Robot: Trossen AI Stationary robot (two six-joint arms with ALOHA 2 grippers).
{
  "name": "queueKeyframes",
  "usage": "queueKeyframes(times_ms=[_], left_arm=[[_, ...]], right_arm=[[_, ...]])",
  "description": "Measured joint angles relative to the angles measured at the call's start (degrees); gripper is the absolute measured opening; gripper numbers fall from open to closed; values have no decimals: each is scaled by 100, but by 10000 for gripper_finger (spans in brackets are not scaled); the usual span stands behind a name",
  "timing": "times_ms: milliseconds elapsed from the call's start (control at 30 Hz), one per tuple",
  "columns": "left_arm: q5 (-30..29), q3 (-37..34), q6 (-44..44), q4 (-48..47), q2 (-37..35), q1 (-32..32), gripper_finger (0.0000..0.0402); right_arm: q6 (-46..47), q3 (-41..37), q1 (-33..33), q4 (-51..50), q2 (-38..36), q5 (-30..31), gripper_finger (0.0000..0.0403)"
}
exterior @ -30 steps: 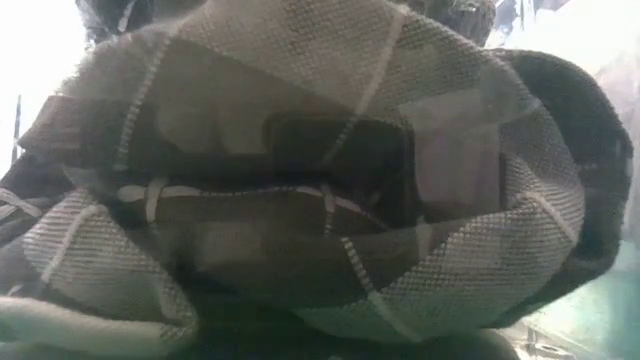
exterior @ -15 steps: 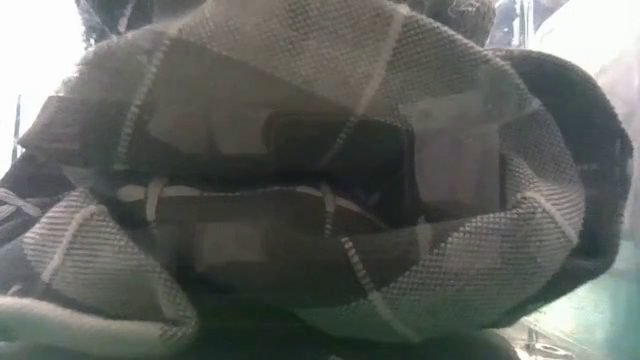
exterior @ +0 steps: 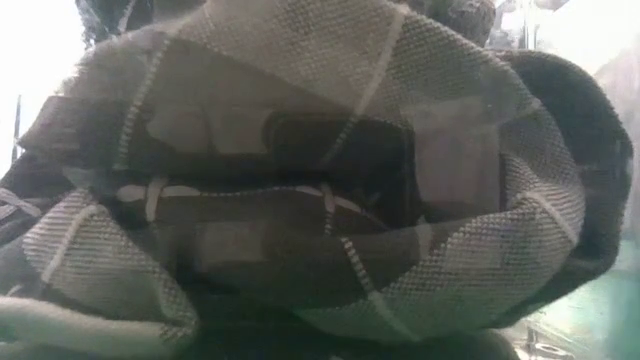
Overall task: Sort towels by color in basket
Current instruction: Put the dark grey towel into the left transparent bin
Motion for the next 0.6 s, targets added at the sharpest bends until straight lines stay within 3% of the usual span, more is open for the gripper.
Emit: queueKeyframes(times_ms=[67, 300, 467, 600], left_arm=[[0, 0, 0, 7, 22, -1, 173], [11, -1, -4, 632, 321, -2, 173], [13, -2, -39, 1407, 781, -2, 173], [11, -4, -48, 2291, 1114, -2, 173]], right_arm=[[3, 170, 0, -245, 4, 26, 23], [333, 1267, 24, -1264, -376, 589, 27], [812, 1848, 48, -1206, -1150, 1184, 23], [1099, 1873, 48, -736, -1800, 1291, 25]])
